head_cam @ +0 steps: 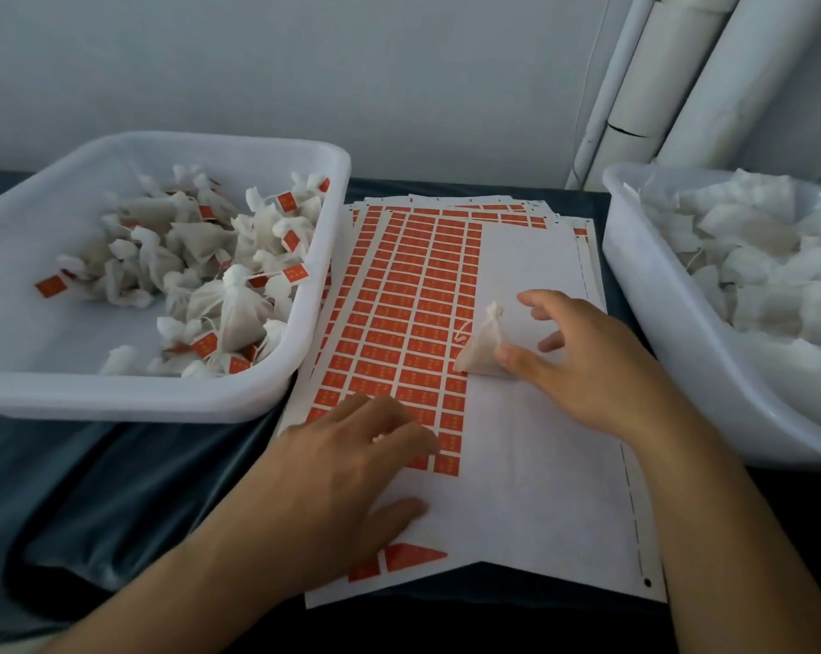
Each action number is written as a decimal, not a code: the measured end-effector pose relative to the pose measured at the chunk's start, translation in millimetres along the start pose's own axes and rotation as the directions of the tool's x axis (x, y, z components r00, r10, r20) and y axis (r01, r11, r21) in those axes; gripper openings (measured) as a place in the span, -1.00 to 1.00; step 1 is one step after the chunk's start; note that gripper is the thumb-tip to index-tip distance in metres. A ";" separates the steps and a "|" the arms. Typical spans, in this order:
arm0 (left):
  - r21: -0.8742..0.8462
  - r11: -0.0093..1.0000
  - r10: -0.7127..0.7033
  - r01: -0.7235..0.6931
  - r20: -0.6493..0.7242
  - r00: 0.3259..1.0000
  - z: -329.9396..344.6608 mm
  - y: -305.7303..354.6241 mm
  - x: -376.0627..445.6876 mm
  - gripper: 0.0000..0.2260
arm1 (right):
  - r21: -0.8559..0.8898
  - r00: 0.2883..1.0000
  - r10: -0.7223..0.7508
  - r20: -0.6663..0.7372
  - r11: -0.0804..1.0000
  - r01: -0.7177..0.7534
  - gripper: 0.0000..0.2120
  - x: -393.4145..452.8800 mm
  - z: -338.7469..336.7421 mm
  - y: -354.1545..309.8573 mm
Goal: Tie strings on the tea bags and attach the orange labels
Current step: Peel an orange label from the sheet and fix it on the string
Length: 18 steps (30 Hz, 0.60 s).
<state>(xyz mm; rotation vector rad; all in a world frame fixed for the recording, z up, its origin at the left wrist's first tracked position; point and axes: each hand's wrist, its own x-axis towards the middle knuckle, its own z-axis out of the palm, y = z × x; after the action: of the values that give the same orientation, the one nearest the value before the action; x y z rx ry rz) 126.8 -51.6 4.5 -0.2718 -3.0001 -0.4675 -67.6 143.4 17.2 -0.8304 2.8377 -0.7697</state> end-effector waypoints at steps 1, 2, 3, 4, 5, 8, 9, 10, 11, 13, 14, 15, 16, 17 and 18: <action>0.025 1.000 -0.002 0.003 -0.010 1.000 -2.7 -1.2 -0.4 -0.58 | -0.003 1.000 0.007 -0.009 1.000 -0.007 -0.34 -5.3 1.1 0.0; 0.046 0.999 0.000 0.001 -0.017 1.000 -4.7 -2.2 -0.6 -0.60 | -0.008 1.000 0.010 -0.018 1.000 -0.011 -0.34 -10.6 3.1 -0.8; 0.070 0.998 0.007 -0.005 -0.026 1.000 -5.6 -3.5 -0.4 -0.63 | -0.016 1.000 0.010 -0.029 1.000 -0.010 -0.33 -15.8 5.5 -2.2; 0.092 0.996 0.009 -0.005 -0.039 0.999 -5.4 -4.9 -0.7 -0.66 | -0.024 0.999 0.008 -0.038 1.000 -0.009 -0.32 -20.9 8.0 -4.0; 0.103 0.995 -0.001 0.006 -0.054 0.999 -4.7 -6.5 -1.4 -0.66 | -0.027 0.999 0.009 -0.045 1.000 -0.010 -0.31 -26.1 10.7 -6.2; 0.041 0.999 -0.013 0.017 -0.082 0.997 -1.3 -17.7 -8.1 -0.64 | 0.001 0.998 0.007 -0.066 1.000 -0.007 -0.26 -40.2 17.9 -10.3; 0.013 1.000 -0.007 0.008 -0.060 0.998 -1.2 -21.2 -10.7 -0.59 | 0.011 0.997 -0.003 -0.075 1.000 0.004 -0.27 -43.9 20.6 -10.5; 0.001 1.000 0.003 -0.003 -0.035 0.999 -0.2 -24.1 -13.4 -0.53 | 0.019 0.996 -0.013 -0.086 1.000 0.015 -0.29 -47.4 22.9 -10.1; 0.002 1.000 0.015 -0.015 -0.023 1.000 0.5 -25.7 -14.4 -0.49 | 0.024 0.995 -0.019 -0.101 0.999 0.021 -0.31 -50.1 24.9 -9.9; 0.001 1.000 0.017 -0.017 -0.039 0.999 3.5 -26.0 -15.0 -0.50 | 0.029 0.991 -0.017 -0.130 0.999 0.021 -0.35 -54.3 27.8 -10.6; 0.004 1.000 0.016 -0.016 -0.059 0.998 4.8 -25.3 -14.7 -0.54 | 0.035 0.990 -0.017 -0.142 0.999 0.022 -0.37 -56.0 28.8 -11.6; 0.012 1.000 0.022 -0.021 -0.081 0.996 5.7 -24.6 -14.0 -0.59 | 0.046 0.988 -0.021 -0.152 0.999 0.029 -0.39 -57.5 29.4 -13.0; 0.011 1.000 0.029 -0.028 -0.090 0.995 5.9 -24.5 -13.9 -0.62 | 0.062 0.986 -0.031 -0.161 0.997 0.042 -0.41 -59.3 29.9 -14.6; -0.004 0.999 0.034 -0.035 -0.084 0.996 5.4 -25.1 -14.2 -0.62 | 0.081 0.985 -0.045 -0.169 0.995 0.060 -0.43 -61.3 30.4 -16.6; -0.022 0.999 0.042 -0.044 -0.069 0.997 4.9 -25.9 -14.9 -0.59 | 0.098 0.982 -0.064 -0.176 0.992 0.082 -0.45 -63.8 30.8 -18.6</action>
<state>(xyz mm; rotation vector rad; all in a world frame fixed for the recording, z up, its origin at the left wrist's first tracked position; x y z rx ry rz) 136.2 -76.8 -9.5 -0.3147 -2.9172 -0.4977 2.1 149.8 -4.1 -0.8976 2.8979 -1.0392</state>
